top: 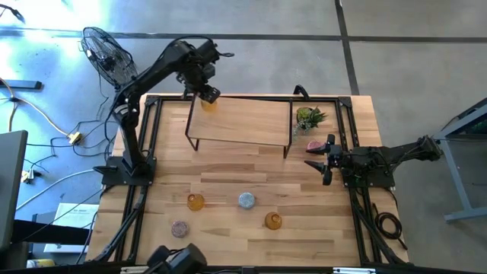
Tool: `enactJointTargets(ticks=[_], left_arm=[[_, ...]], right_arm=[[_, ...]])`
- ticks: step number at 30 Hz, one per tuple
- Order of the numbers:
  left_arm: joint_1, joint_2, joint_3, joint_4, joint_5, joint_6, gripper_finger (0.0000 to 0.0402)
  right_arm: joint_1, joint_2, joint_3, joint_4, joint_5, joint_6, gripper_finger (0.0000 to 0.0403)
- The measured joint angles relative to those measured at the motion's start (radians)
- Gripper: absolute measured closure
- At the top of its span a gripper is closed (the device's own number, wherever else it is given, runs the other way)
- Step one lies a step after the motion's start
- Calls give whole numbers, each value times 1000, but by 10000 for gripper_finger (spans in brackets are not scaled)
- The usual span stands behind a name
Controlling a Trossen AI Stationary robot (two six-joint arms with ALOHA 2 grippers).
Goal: Pick & Place candle stick holders
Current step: Put the top yellow candle holder on the shelf
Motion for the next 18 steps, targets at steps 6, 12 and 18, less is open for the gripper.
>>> enactJointTargets(ticks=[6, 12, 18], left_arm=[[0, 0, 0, -2, 5, -2, 184], [0, 0, 0, 0, 6, -25, 108], [0, -2, 0, 3, 86, -20, 93]], right_arm=[[0, 0, 0, -9, 0, 0, 203], [0, 0, 0, -15, 0, 0, 203], [0, 0, 0, -17, 0, -1, 203]])
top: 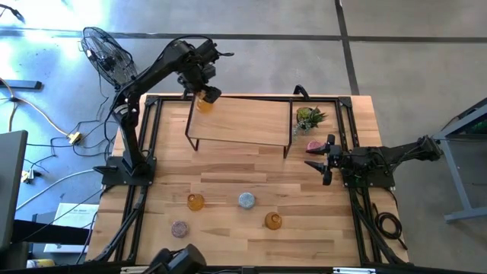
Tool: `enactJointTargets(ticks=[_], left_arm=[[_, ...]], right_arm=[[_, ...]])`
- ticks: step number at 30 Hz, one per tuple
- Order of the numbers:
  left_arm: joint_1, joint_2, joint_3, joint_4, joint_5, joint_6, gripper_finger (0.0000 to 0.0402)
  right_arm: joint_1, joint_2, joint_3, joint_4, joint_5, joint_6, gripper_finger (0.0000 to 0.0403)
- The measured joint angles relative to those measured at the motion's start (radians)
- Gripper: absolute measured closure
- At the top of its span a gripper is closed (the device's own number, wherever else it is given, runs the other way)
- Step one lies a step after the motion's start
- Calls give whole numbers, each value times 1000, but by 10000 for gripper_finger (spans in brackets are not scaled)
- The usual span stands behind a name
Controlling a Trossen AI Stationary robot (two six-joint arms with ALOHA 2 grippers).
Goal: Pick & Place candle stick holders
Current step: Put the top yellow candle holder on the shelf, then put the pink scented candle on the shelf
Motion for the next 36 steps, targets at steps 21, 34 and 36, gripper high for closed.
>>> enactJointTargets(ticks=[21, 34, 36], left_arm=[[-106, -108, 300, 61, 65, 19, 93], [-434, -213, 299, 44, -118, 22, 92], [-487, -213, 294, 41, -142, 22, 92]], right_arm=[[0, 0, 0, 2, -2, -7, 203], [37, 6, 34, 188, 4, -299, 212], [50, 15, 65, 172, 40, -317, 220]])
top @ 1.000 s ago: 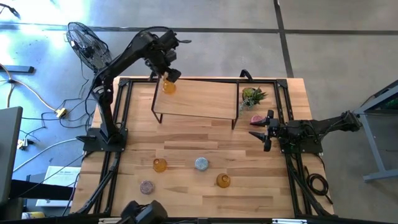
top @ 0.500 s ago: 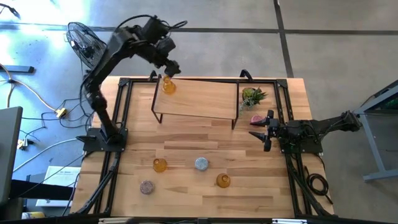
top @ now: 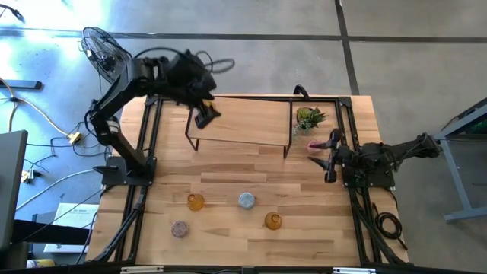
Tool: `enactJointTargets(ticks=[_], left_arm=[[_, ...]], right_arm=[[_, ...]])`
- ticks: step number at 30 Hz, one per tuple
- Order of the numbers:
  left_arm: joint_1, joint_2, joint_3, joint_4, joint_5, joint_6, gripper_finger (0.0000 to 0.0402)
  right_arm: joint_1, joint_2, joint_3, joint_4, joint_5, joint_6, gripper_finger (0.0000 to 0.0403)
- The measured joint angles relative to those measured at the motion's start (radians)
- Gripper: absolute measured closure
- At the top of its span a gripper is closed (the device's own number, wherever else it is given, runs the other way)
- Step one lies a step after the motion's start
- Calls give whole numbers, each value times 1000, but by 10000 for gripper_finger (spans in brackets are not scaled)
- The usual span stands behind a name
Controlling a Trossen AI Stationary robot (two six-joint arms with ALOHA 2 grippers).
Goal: Pick & Place candle stick holders
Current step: Put the pink scented candle on the shelf
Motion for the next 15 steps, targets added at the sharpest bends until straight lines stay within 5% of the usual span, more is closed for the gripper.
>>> enactJointTargets(ticks=[8, 15], left_arm=[[-101, 1, -31, 7, -125, -30, 92], [-218, -31, -32, 4, -224, -45, 92]], right_arm=[[59, 112, 206, -62, 13, -57, 241], [122, 346, 467, -205, 91, -157, 242]])
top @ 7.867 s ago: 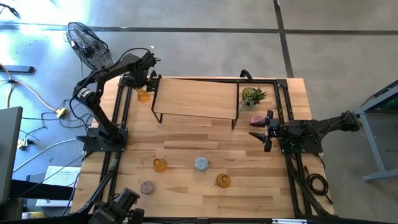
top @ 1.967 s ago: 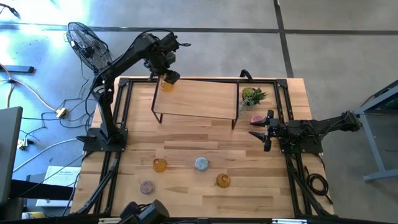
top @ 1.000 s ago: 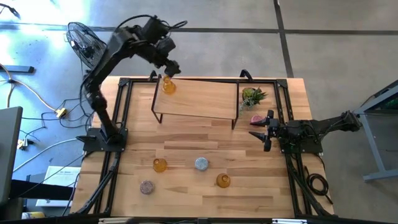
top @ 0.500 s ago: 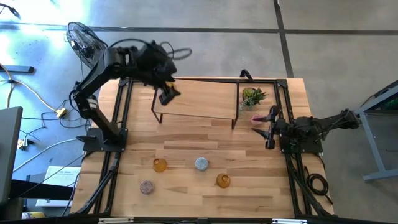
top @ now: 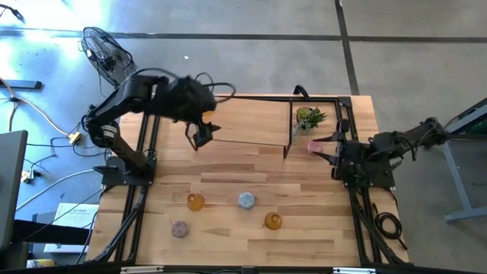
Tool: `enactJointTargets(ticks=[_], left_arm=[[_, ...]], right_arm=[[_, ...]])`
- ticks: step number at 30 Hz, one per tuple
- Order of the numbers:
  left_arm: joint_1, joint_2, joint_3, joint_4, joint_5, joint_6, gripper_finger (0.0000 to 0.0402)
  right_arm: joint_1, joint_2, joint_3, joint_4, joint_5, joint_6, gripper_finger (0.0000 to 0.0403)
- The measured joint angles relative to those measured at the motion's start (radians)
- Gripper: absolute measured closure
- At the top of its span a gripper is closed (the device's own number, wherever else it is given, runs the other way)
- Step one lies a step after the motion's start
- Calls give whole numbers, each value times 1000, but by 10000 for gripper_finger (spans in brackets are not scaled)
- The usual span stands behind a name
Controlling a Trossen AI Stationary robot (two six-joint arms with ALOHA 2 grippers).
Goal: Pick & Place candle stick holders
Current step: Put the pink scented candle on the shelf
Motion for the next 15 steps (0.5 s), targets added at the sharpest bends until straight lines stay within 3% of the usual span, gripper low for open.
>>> enactJointTargets(ticks=[4, 8, 12, 15], left_arm=[[-118, -41, 0, -2, -192, -23, 92], [-207, -79, 1, -38, -289, -58, 92], [-254, -87, -6, -77, -385, -117, 92], [-274, -103, -46, -78, -400, -121, 92]], right_arm=[[22, 176, 213, -237, 190, 9, 242], [26, 333, 469, -593, 350, 235, 242], [25, 463, 701, -959, 392, 596, 239], [25, 530, 783, -1094, 375, 764, 232]])
